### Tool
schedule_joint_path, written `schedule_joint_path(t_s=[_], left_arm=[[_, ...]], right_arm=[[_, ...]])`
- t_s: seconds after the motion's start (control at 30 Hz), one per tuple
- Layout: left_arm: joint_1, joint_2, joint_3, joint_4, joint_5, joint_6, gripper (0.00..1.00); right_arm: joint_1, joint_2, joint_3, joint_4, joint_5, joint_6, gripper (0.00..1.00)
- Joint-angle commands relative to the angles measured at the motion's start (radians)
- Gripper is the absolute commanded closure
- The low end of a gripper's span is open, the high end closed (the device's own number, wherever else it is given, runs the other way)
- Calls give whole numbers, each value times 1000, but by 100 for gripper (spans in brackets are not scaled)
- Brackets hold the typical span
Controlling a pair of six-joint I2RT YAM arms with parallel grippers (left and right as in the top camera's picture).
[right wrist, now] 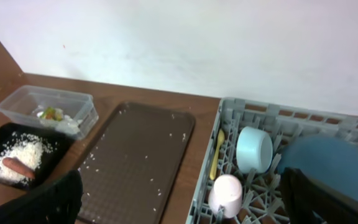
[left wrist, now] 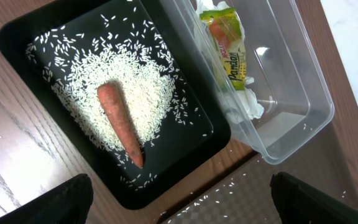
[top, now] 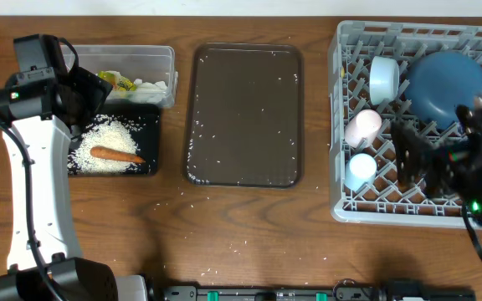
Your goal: Sort waste into correct bins and load items into the dishwasher rack
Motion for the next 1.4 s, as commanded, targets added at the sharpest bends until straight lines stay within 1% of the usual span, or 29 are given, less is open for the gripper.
schedule_joint_path(t_s=[0.0, 0.2, 0.3, 0.37, 0.5, 0.7, 0.77, 0.9, 1.07, 1.27, 1.37], left_arm=[[3, 6, 0, -5, -2, 9, 6], [3, 6, 0, -5, -2, 9, 5], [3, 6, 0, -5, -2, 9, 5], [3, 6, 0, -5, -2, 9, 5], [3, 6, 0, -5, -2, 9, 5], [3, 6, 0, -5, -2, 9, 5], [3, 6, 0, -5, -2, 9, 5], [3, 6, 0, -5, -2, 9, 5], [3, 6, 0, -5, -2, 9, 5], [3, 6, 0, -5, -2, 9, 5], [3, 6, 0, -5, -2, 9, 5]], right_arm=[[-2, -47, 4, -39, 22, -13, 1], [-2, -76, -23, -65, 174, -31, 1], [-9, -106, -109, -43, 270, -31, 1], [-9, -143, -200, 12, 304, -31, 1], [-9, -264, -472, 254, 299, -30, 1], [-2, -504, -939, 694, 183, -29, 1], [6, -569, -1065, 808, 165, -26, 1], [18, -678, -1266, 962, 162, 18, 1], [32, -776, -1409, 1034, 162, 68, 1], [44, -802, -1484, 1039, 163, 55, 1], [44, -804, -1484, 953, 166, 47, 1]])
